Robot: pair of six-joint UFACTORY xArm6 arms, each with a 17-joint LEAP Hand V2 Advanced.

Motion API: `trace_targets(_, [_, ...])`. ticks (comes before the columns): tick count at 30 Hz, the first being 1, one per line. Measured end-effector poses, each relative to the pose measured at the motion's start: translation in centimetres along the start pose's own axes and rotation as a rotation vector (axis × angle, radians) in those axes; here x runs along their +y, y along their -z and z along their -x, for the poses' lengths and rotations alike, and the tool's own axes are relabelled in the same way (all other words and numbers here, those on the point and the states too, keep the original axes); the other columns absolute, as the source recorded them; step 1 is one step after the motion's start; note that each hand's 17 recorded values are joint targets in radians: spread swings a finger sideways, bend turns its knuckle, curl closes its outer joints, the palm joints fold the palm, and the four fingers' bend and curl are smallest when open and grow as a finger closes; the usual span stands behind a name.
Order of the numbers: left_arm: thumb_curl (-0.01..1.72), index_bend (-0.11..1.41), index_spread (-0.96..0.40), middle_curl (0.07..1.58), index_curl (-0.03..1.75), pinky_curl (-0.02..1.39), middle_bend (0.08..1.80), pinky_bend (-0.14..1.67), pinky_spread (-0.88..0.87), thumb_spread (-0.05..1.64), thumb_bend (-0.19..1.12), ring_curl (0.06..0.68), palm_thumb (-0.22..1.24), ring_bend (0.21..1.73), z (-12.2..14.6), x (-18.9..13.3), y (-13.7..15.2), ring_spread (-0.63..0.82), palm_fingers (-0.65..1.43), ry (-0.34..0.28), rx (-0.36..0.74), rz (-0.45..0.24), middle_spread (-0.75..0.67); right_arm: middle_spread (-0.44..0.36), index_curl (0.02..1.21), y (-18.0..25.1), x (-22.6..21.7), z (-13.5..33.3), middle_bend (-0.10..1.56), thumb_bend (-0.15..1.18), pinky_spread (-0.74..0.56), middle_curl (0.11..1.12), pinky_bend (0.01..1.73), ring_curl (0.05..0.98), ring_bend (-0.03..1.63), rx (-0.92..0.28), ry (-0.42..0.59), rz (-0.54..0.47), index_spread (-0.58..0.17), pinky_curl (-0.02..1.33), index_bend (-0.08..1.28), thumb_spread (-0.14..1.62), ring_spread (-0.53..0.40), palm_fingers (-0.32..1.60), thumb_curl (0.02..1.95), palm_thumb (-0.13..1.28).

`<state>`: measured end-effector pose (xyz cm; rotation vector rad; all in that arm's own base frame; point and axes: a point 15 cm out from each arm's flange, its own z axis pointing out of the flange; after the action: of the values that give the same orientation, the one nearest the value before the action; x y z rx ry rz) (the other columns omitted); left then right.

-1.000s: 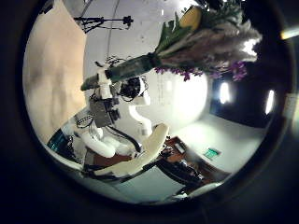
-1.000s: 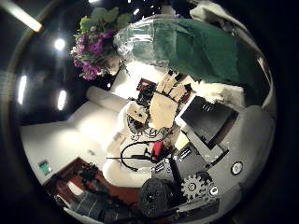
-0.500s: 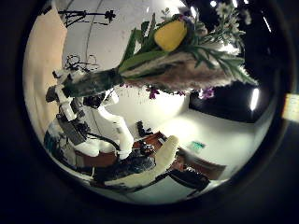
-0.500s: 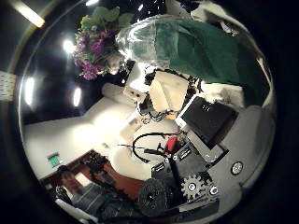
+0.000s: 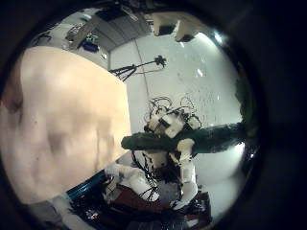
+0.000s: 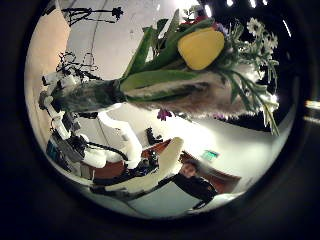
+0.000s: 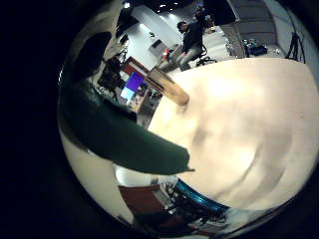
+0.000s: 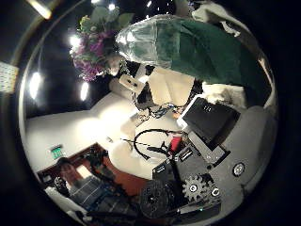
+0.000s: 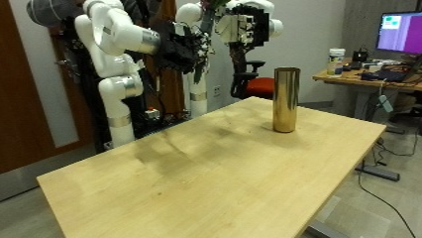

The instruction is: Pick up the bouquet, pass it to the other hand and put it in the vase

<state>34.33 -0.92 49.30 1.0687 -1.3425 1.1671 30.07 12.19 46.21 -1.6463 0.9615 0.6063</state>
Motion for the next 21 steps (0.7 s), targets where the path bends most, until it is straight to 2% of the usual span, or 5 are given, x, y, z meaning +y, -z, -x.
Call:
trace_targets(16, [0.34, 0.16, 0.24, 0.40, 0.32, 0.29, 0.31, 0.19, 0.40, 0.82, -0.04, 0.198, 0.35, 0.46, 1.5, -1.1, -1.2, 0.46, 0.16, 0.030, -0.037, 0.040, 0.16, -0.158, 1.11, -2.1, -1.2, -3.6, 1.35, -0.02, -0.28, 0.80, 1.02, 0.675, 1.45, -0.058, -0.050, 0.014, -0.309, 1.21, 1.00, -0.03, -0.202, 1.12, 0.91, 1.23])
trace_targets(21, [0.34, 0.16, 0.24, 0.42, 0.31, 0.29, 0.35, 0.19, 0.39, 0.82, -0.04, 0.203, 0.35, 0.48, 1.7, -1.5, -1.7, 0.43, 0.18, 0.039, -0.050, 0.055, 0.13, -0.158, 1.11, -2.9, -1.7, -4.2, 1.35, -0.01, -0.27, 0.80, 1.02, 0.675, 1.45, -0.052, -0.050, 0.023, -0.309, 1.22, 1.00, -0.03, -0.202, 1.12, 0.91, 1.23])
